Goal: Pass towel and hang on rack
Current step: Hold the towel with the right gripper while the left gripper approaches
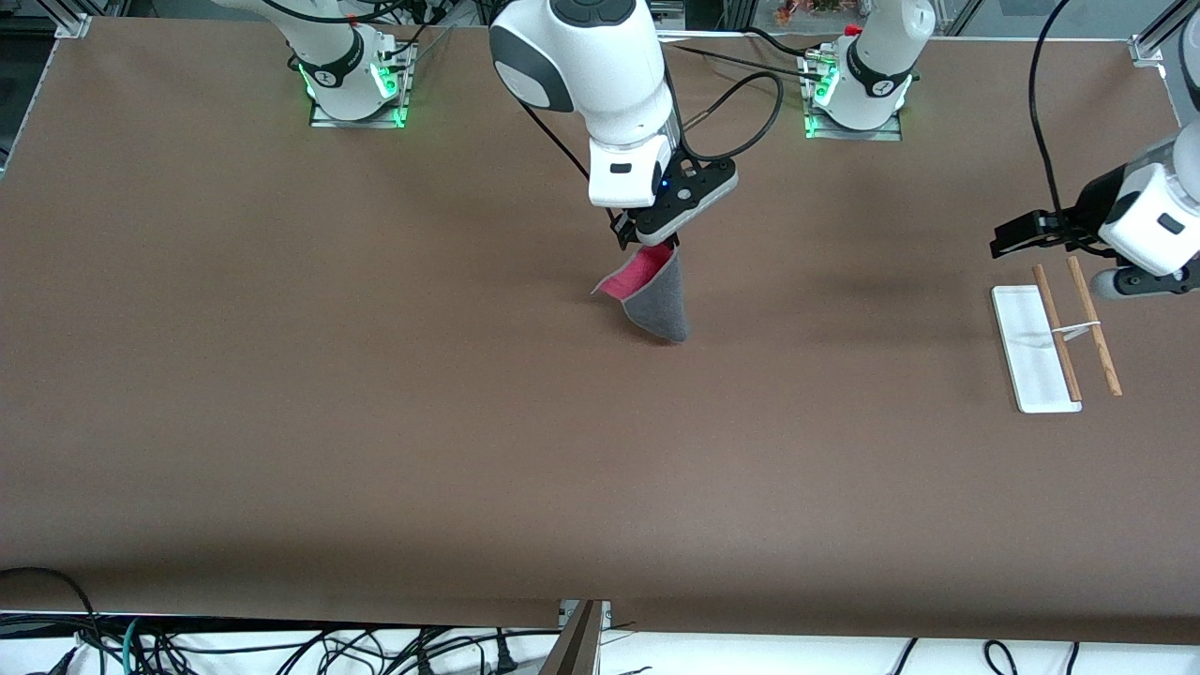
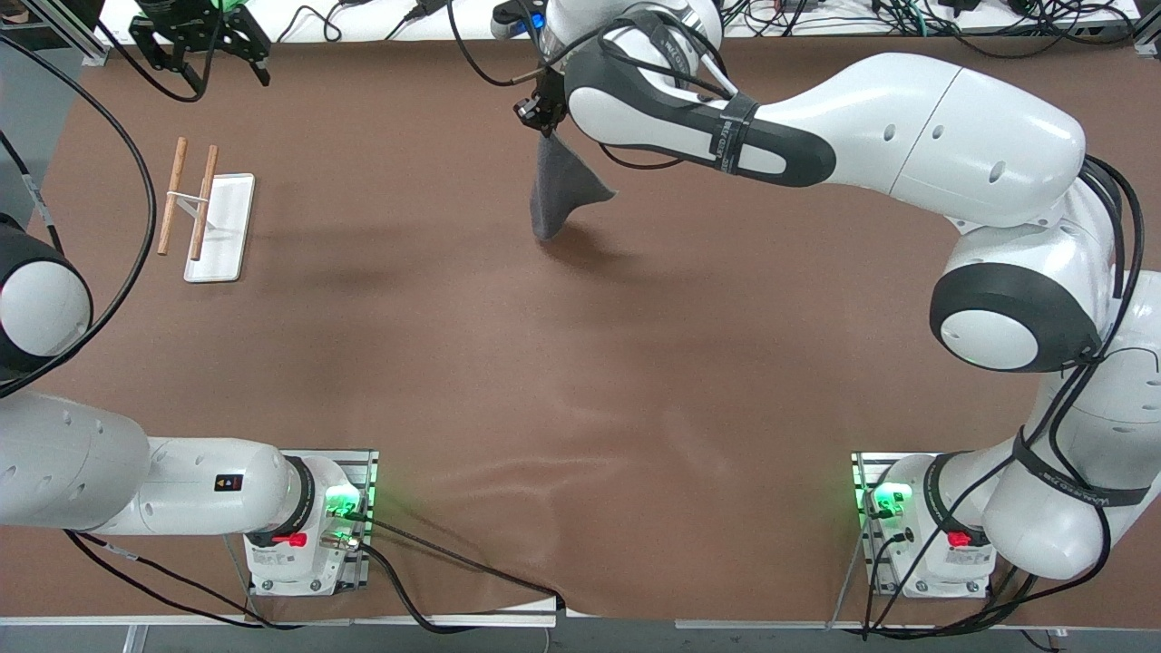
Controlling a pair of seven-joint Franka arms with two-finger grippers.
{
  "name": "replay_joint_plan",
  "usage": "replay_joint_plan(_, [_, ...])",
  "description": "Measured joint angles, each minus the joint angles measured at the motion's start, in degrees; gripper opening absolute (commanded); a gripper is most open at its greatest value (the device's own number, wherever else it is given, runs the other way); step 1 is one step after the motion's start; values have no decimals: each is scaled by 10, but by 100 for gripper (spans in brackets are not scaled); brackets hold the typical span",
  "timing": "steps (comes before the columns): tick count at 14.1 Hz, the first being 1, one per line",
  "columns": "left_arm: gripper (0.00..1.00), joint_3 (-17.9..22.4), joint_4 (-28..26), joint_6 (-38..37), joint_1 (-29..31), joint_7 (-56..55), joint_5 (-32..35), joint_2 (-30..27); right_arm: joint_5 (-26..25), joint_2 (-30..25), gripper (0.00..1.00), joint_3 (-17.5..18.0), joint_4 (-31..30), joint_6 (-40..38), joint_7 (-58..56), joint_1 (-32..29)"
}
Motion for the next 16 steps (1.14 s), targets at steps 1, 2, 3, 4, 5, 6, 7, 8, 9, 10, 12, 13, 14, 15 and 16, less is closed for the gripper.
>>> replay_joint_plan(1, [100, 9, -2, 0, 2, 13, -2, 0, 3, 0, 0, 0, 12, -11, 0, 0])
replay_joint_plan(2, [100, 16, -4, 1, 4, 24, -6, 0, 8, 0, 0, 0, 23, -22, 0, 0])
replay_joint_plan(3, [100, 20, -6, 4, 5, 30, -8, 0, 11, 0, 0, 0, 31, -31, 0, -1])
replay_joint_plan(4, [100, 22, -7, 10, 5, 33, -10, 0, 12, 0, 0, 0, 36, -39, 0, -1])
replay_joint_plan(5, [100, 21, -9, 17, 5, 33, -13, 0, 12, 0, 0, 0, 38, -44, 0, -1])
replay_joint_plan(6, [100, 21, -11, 23, 4, 33, -18, 0, 13, 0, 0, 0, 38, -47, 0, -1])
replay_joint_plan(7, [100, 21, -13, 28, 3, 33, -28, 0, 13, 0, 0, 0, 38, -48, 0, -1])
replay_joint_plan(8, [100, 20, -16, 37, 2, 32, -41, 1, 13, 0, 0, 0, 38, -49, 0, -1])
replay_joint_plan(9, [100, 19, -19, 52, -1, 31, -55, 4, 13, 0, 0, 0, 38, -49, 0, -1])
replay_joint_plan(10, [100, 17, -22, 67, -3, 30, -74, 8, 13, 0, 0, 0, 38, -49, 0, -1])
replay_joint_plan(12, [100, 16, -40, 106, -9, 26, -130, 21, 13, 0, 0, 0, 38, -49, 0, -1])
replay_joint_plan(13, [100, 16, -56, 134, -13, 23, -165, 29, 13, 0, 0, 0, 38, -49, 0, -1])
replay_joint_plan(14, [100, 15, -75, 167, -16, 23, -204, 38, 13, 0, 0, 0, 38, -49, 0, -1])
replay_joint_plan(15, [100, 14, -96, 200, -19, 23, -241, 47, 13, 0, 0, 0, 38, -49, 0, -1])
replay_joint_plan(16, [100, 11, -116, 230, -21, 23, -278, 57, 13, 0, 0, 0, 39, -49, 1, -2])
